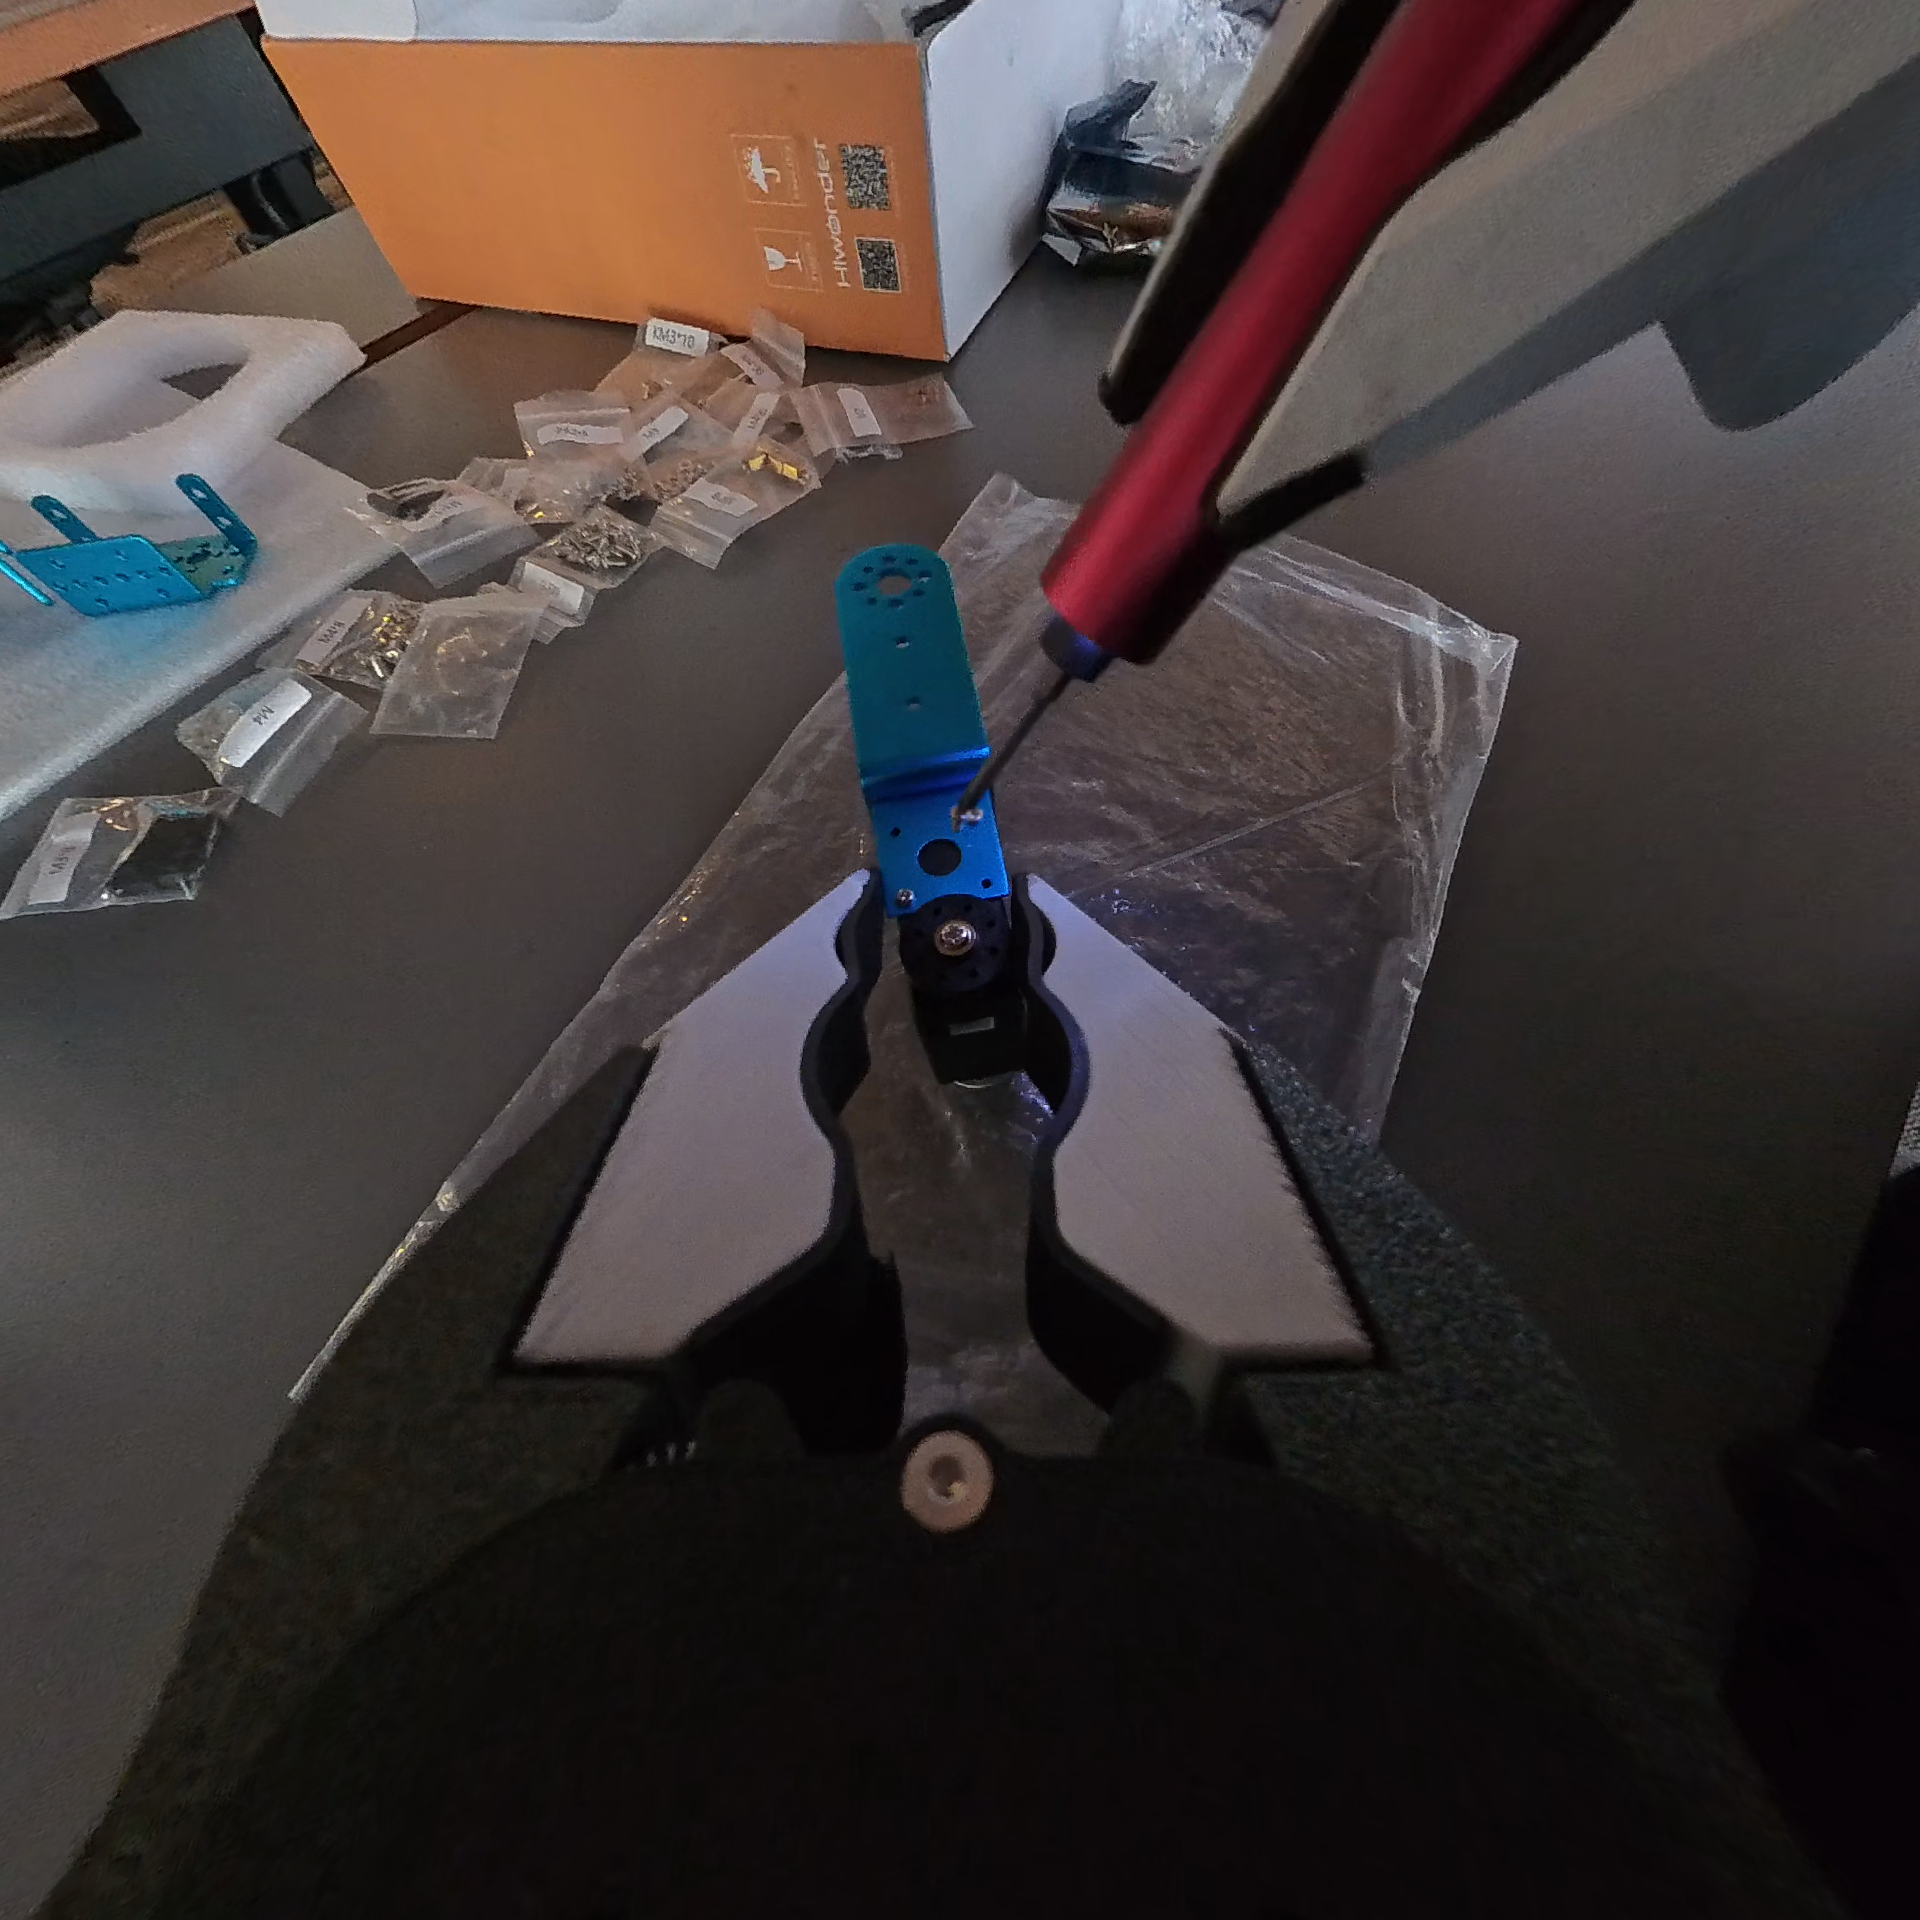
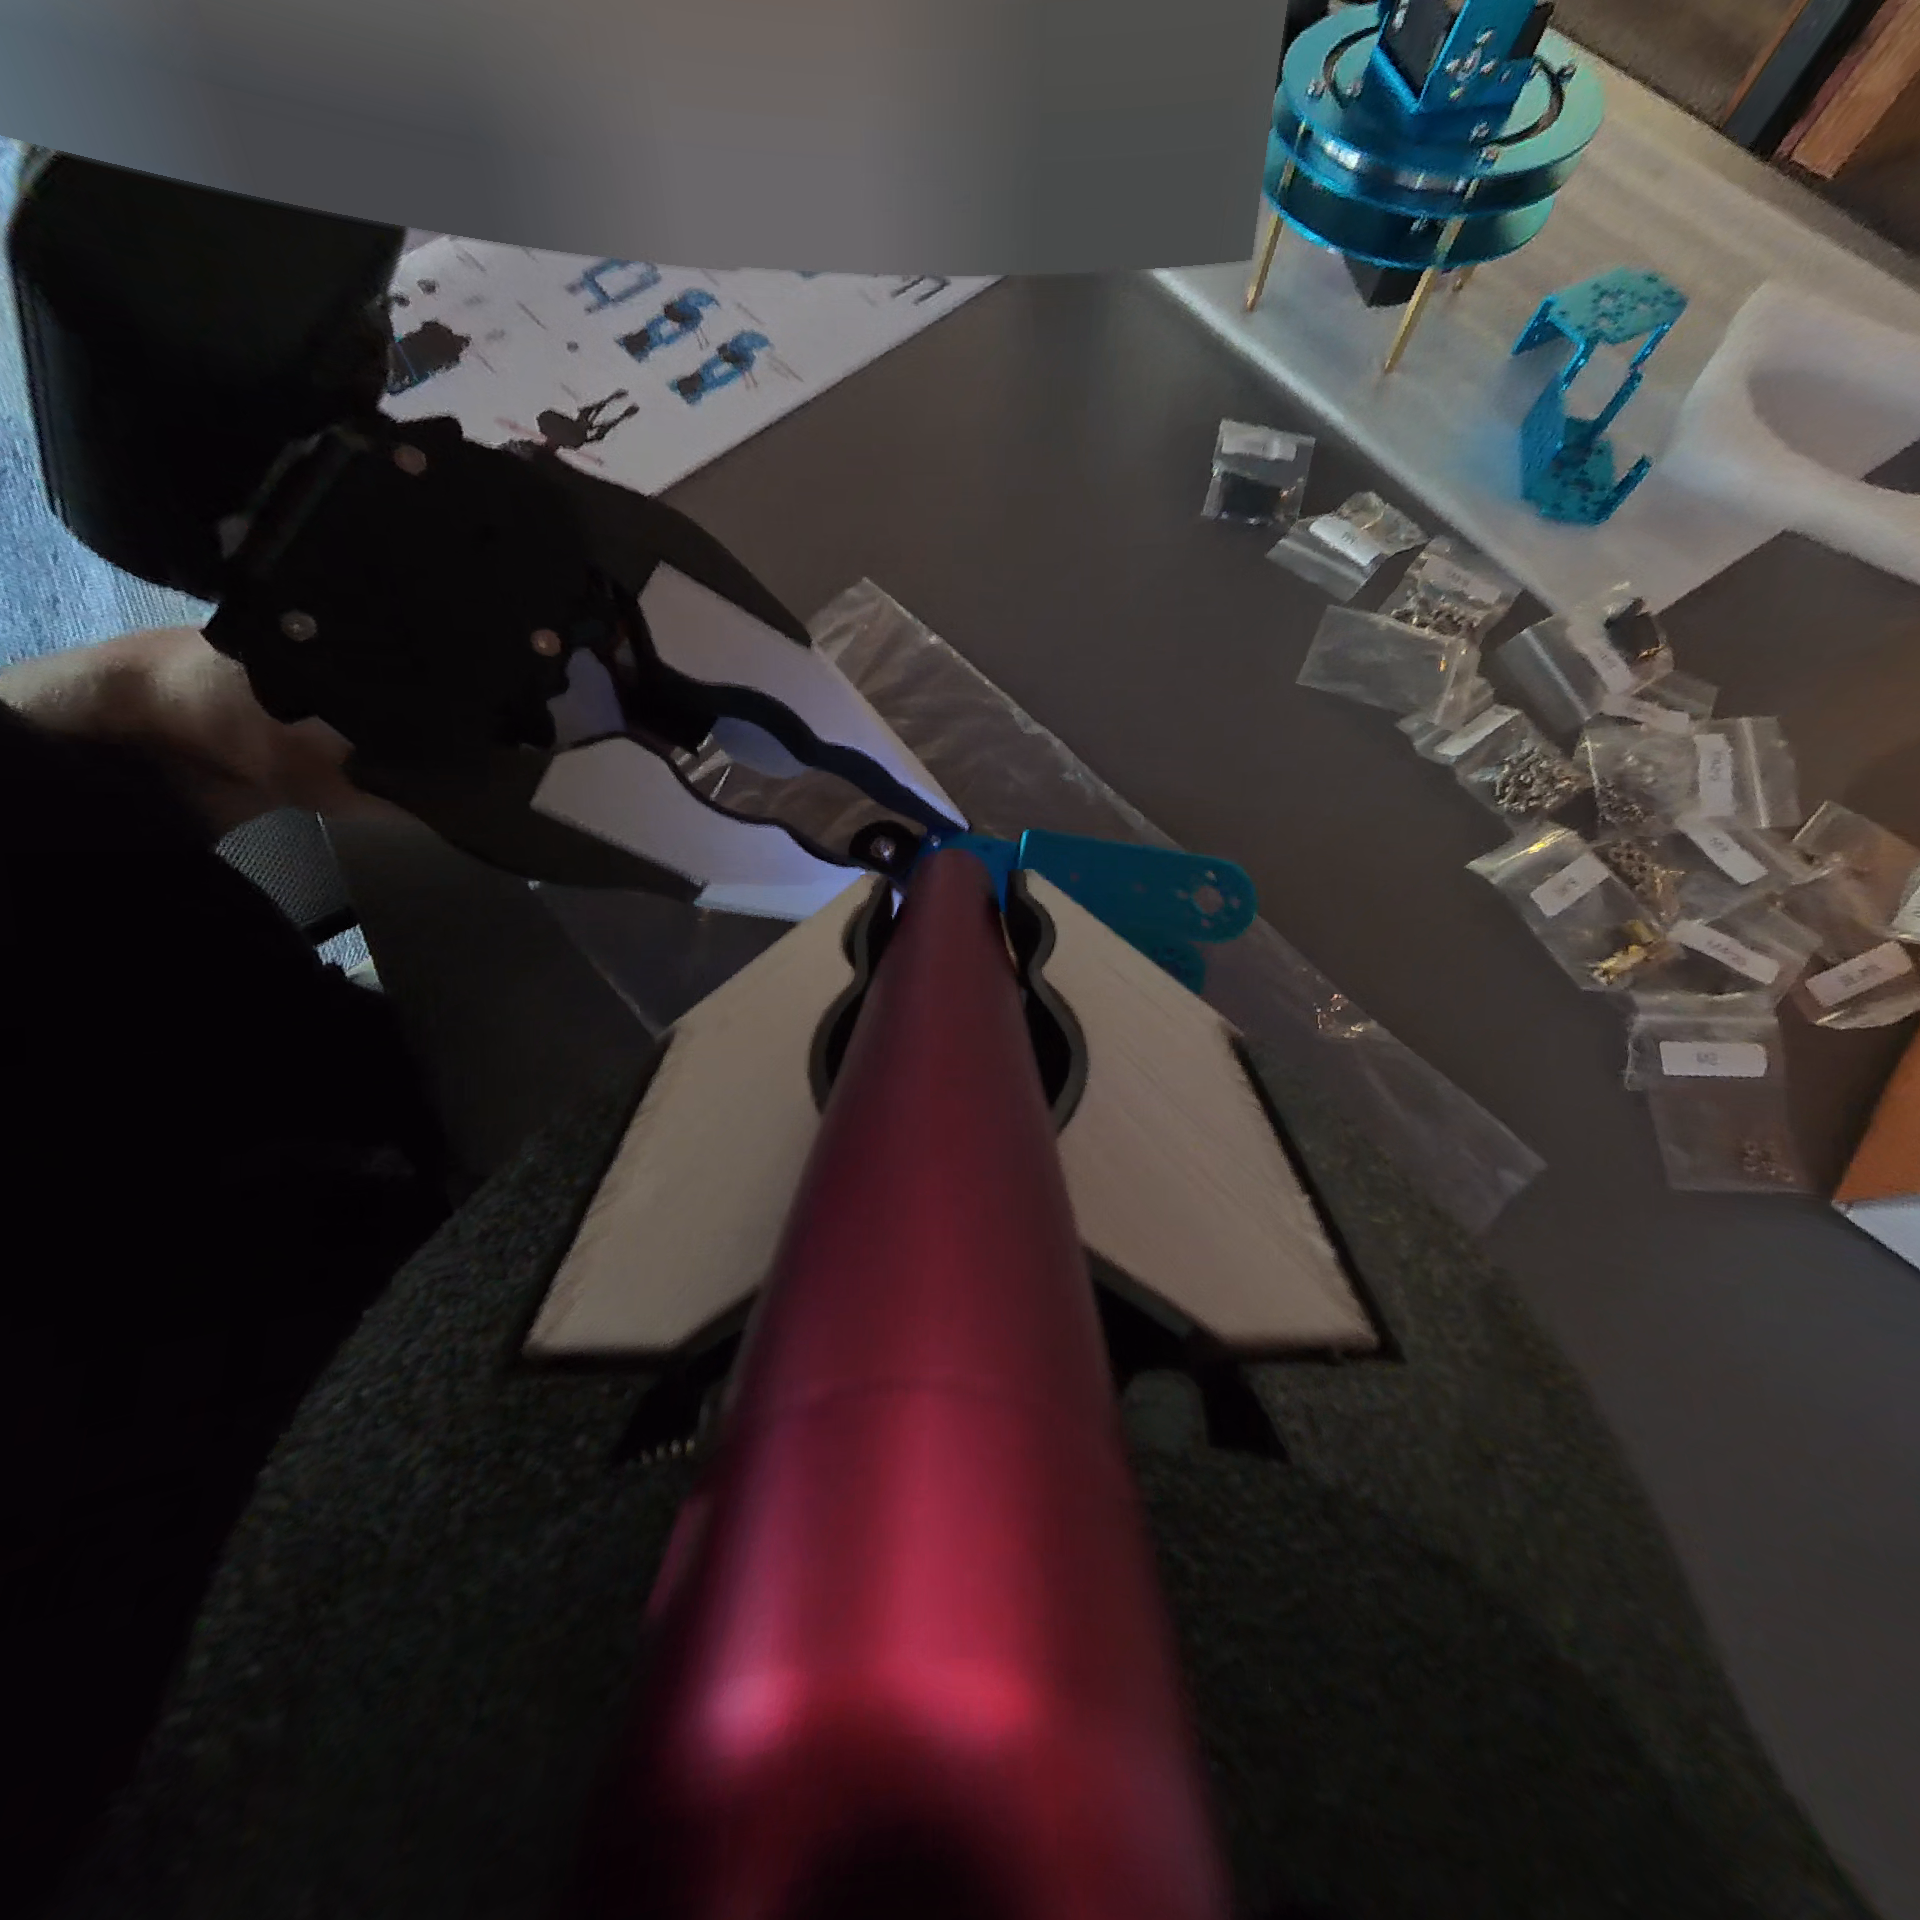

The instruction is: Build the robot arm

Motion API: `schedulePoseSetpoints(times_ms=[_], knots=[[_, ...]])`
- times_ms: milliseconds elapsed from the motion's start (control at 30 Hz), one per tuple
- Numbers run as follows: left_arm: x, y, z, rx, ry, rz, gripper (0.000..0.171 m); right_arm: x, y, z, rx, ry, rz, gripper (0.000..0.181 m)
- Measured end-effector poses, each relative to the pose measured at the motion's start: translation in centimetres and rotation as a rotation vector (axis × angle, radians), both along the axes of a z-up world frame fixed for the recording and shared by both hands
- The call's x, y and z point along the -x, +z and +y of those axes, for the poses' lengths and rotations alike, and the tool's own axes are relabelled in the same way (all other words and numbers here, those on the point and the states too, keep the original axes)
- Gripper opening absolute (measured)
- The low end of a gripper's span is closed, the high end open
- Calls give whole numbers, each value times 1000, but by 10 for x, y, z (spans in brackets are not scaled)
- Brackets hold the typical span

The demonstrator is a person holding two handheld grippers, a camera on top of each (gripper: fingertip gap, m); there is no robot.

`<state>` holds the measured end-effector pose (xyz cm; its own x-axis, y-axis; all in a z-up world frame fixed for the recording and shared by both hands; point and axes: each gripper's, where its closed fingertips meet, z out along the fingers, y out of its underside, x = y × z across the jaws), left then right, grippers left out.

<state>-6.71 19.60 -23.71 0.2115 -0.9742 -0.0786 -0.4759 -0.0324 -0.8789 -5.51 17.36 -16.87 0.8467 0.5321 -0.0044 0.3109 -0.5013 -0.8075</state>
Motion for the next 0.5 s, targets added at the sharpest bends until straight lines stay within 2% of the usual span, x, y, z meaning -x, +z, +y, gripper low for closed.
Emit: schedulePoseSetpoints(times_ms=[500], knots=[[0, -2, 0, -38, 13, 21, 22, -6, -2, 15, 57, 15, -58, 22]])
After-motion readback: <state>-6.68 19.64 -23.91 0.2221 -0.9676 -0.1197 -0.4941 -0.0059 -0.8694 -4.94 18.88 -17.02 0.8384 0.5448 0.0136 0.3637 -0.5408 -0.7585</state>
